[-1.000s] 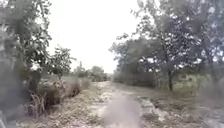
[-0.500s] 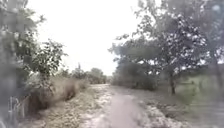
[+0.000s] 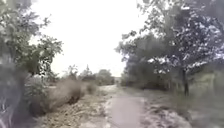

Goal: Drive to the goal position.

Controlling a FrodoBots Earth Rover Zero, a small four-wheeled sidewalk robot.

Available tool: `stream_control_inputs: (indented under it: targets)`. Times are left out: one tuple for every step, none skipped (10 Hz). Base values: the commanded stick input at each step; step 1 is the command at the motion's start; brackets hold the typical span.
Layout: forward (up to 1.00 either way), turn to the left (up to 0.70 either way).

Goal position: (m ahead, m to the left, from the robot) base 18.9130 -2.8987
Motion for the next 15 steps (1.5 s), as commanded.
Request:
stream_control_inputs:
  targets:
    - [0.70,0.00]
    - [0.70,0.00]
    - [0.70,0.00]
    - [0.70,0.00]
    - [0.70,0.00]
    - [0.70,0.00]
    - [0.70,0.00]
    - [0.70,0.00]
    - [0.70,0.00]
    - [0.70,0.00]
    - [0.70,0.00]
    - [0.70,0.00]
    - [0.70,0.00]
    - [0.70,0.00]
    - [0.70,0.00]
